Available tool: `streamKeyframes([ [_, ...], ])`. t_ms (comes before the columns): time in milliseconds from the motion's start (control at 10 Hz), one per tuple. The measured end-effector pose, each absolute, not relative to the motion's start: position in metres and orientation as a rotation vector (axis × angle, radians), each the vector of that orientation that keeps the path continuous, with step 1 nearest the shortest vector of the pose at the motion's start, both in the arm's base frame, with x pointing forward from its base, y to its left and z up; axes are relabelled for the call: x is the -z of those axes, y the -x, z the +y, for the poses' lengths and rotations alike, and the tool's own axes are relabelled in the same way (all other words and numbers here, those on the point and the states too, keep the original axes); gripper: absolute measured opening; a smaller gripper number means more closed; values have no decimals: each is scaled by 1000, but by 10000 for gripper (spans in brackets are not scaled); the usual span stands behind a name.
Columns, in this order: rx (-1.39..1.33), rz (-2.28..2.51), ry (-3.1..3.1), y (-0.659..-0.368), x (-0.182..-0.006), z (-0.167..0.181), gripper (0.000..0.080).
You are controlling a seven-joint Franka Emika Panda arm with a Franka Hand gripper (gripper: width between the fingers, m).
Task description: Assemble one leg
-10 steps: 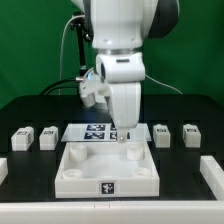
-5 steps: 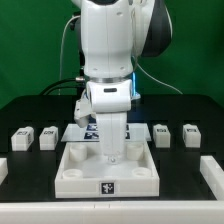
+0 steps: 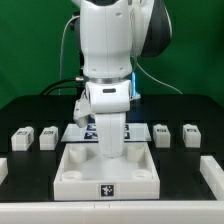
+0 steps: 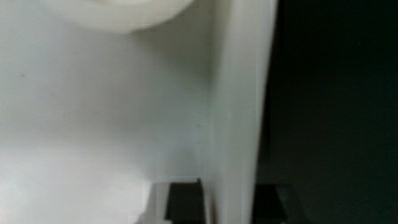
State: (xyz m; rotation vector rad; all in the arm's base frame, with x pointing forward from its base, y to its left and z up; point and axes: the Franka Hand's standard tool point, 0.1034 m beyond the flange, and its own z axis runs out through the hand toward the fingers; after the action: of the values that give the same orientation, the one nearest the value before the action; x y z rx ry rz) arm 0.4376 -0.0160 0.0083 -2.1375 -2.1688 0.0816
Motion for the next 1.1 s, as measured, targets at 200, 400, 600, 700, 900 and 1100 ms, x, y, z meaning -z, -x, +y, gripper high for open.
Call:
streamKeyframes([
  [200, -67, -2175, 2146, -441, -10, -16, 64],
  [400, -64, -2177, 2148, -442, -10, -17, 64],
  [600, -63, -2177, 2148, -442, -10, -17, 64],
  [700, -60, -2173, 2156, -445, -11, -13, 64],
  [900, -25, -2179, 2160, -465, -11, 13, 64],
  [1100, 26, -2182, 2167, -489, -11, 48, 64],
])
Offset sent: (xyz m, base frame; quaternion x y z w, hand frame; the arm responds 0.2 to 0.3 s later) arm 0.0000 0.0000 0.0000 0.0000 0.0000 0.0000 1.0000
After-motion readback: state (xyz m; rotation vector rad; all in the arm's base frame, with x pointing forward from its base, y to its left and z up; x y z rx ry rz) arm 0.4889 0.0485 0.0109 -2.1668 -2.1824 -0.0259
